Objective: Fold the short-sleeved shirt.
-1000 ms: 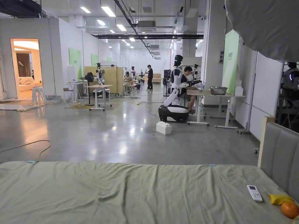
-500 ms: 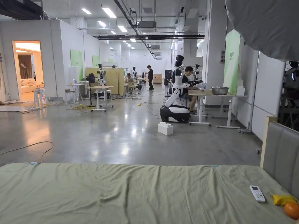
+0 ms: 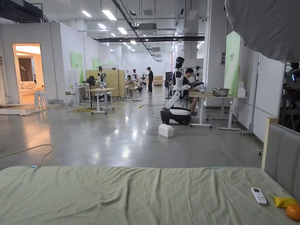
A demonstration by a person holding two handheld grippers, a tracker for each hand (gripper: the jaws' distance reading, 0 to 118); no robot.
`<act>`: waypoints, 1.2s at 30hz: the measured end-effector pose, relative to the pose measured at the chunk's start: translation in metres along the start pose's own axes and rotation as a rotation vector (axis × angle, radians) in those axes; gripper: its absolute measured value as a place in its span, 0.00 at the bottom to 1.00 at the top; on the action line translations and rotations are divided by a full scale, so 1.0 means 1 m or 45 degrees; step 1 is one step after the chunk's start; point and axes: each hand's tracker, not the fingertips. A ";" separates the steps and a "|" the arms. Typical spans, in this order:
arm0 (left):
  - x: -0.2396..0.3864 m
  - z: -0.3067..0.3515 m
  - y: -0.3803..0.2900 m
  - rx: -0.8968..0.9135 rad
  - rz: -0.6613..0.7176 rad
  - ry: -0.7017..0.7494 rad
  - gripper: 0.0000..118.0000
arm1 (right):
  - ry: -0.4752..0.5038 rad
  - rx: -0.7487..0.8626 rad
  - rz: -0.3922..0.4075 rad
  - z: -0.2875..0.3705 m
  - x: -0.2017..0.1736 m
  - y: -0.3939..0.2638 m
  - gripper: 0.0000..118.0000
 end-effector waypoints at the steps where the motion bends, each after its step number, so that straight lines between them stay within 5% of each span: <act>1: 0.000 0.000 0.000 -0.002 -0.001 -0.001 1.00 | -0.007 0.006 0.013 -0.001 -0.001 -0.001 1.00; 5: 0.001 -0.001 -0.001 -0.003 -0.009 0.000 1.00 | -0.011 -0.015 0.022 -0.002 -0.002 -0.004 1.00; 9: -0.001 0.000 0.001 0.000 0.011 -0.006 1.00 | 0.229 -0.066 -0.046 -0.003 0.002 -0.010 1.00; 13: 0.000 -0.001 0.000 0.000 0.006 0.003 1.00 | 0.559 0.120 0.248 -0.001 0.009 -0.017 1.00; 16: -0.004 0.000 0.003 0.001 0.033 0.003 1.00 | 0.383 0.152 0.341 0.008 -0.003 -0.024 1.00; 20: 0.007 -0.006 -0.007 -0.012 -0.040 0.030 1.00 | 0.357 0.173 0.451 0.008 -0.009 -0.029 1.00; 36: -0.003 -0.006 -0.006 -0.025 0.017 -0.019 1.00 | 0.341 0.168 0.476 0.001 -0.011 -0.034 1.00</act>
